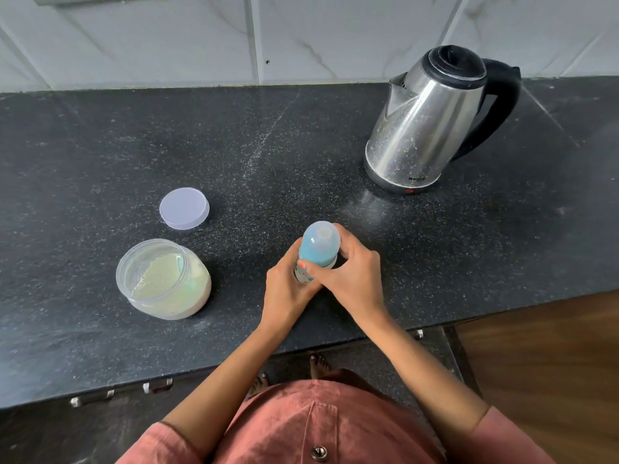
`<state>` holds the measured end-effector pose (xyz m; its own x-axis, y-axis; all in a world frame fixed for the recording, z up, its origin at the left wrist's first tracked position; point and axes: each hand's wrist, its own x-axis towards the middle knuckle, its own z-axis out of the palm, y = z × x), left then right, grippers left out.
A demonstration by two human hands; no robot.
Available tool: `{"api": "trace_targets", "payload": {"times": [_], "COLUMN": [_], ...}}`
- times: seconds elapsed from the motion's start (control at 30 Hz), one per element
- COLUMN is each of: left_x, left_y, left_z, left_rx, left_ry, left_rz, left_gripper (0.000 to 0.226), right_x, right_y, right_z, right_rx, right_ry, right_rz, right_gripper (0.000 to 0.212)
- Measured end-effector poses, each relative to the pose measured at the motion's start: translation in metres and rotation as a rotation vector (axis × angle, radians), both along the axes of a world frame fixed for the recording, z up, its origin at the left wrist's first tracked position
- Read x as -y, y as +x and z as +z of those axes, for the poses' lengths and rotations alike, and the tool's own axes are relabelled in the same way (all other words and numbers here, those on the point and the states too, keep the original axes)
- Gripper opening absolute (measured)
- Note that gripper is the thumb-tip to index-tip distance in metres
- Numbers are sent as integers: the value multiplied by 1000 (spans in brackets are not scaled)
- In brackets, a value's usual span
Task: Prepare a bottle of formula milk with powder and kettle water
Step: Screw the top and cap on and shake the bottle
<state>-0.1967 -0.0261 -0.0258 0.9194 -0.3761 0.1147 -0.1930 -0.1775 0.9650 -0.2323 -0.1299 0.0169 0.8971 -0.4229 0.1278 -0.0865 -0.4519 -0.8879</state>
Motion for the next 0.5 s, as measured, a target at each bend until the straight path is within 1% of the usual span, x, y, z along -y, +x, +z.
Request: {"api": "trace_targets", "payload": {"times": [0.03,0.1,0.23,0.3,0.37,0.43,0.5], "left_x": [0,-2,-4,-5,-6,-6,-5], "left_y": [1,3,7,9,11,11,9], "left_z": [0,0,-2,-2,-2,-1,-1], "left_rx": [0,3,-24,-44,-59,-58,-38], "left_ry": [2,11,23,35,40,47,53], "left_rz": [-7,-22,-70,-97,-115,-116,-95], "left_gripper": [48,46,50,49,51,56,55], "right_x": [-1,6,34,42,44,46,43], "right_y": [-1,0,10,16,19,20,19], "right_z": [0,2,5,4,2,-2,-4], "right_rx": [2,-25,-132,-177,-204,-211,-188], "right_ry": [14,32,31,71,113,115,101], "right_rz": [1,77,380,497,503,454,407], "right_gripper": [54,57,69,70,67,65,65]}}
